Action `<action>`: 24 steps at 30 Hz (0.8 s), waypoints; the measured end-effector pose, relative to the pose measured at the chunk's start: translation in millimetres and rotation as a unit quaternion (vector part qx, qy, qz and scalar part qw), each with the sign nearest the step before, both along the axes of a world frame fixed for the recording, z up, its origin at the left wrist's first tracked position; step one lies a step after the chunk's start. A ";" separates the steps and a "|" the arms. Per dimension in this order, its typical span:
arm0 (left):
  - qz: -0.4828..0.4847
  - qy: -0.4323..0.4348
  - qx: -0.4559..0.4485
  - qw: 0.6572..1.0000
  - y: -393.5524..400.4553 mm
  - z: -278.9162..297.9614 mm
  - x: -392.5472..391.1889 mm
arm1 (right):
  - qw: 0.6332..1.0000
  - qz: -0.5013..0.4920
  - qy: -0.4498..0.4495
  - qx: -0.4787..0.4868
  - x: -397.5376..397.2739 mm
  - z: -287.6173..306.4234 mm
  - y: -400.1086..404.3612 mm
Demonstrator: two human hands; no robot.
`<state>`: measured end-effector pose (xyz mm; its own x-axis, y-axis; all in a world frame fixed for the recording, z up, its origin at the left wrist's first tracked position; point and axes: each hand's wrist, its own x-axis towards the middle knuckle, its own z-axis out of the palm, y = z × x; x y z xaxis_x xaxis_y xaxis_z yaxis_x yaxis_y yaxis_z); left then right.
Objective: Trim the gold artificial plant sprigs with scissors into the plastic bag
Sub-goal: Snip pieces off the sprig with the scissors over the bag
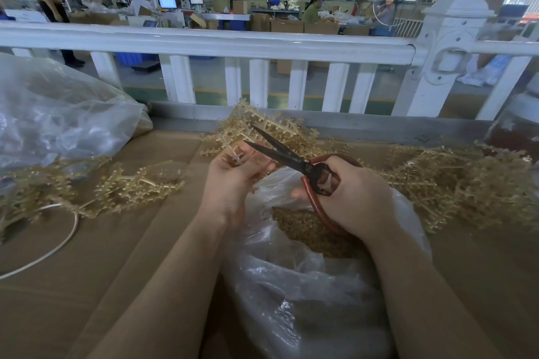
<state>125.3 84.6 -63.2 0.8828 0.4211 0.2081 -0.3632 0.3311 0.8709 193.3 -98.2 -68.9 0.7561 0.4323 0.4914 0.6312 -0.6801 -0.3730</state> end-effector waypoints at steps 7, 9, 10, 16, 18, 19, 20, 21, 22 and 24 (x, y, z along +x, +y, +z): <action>-0.021 0.024 0.040 0.999 0.1 -2.2 0.4 | 1.000 -0.003 0.010 -0.010 1.4 0.8 -1.8; -0.024 0.030 0.049 0.998 -0.1 -3.0 0.4 | 1.000 0.000 0.013 -0.013 1.8 0.4 -1.5; -0.023 0.033 0.049 0.998 -0.3 -2.7 0.0 | 1.000 0.003 0.015 -0.013 2.0 0.0 -1.4; -0.027 0.021 0.085 0.996 1.1 -3.4 0.1 | 1.000 0.015 0.024 -0.012 4.6 -2.0 -0.2; -0.023 0.019 0.112 0.993 0.8 -4.5 1.6 | 1.000 0.015 0.022 -0.014 5.0 -2.5 -0.4; -0.019 0.018 0.121 0.992 0.1 -4.4 1.9 | 1.000 0.016 0.022 -0.014 5.2 -2.7 -0.5; -0.015 0.017 0.126 0.992 -0.3 -4.6 2.1 | 1.000 0.016 0.022 -0.015 5.4 -2.9 -0.7; -0.007 0.016 0.129 0.991 -0.5 -5.3 2.6 | 1.000 0.017 0.021 -0.015 5.4 -3.0 -0.8; 0.001 0.015 0.128 0.992 -0.5 -5.8 2.9 | 1.000 0.017 0.019 -0.016 5.5 -2.7 -0.7; 0.015 0.012 0.133 0.991 0.0 -6.1 3.8 | 1.000 0.017 0.012 -0.015 4.8 -2.3 -0.9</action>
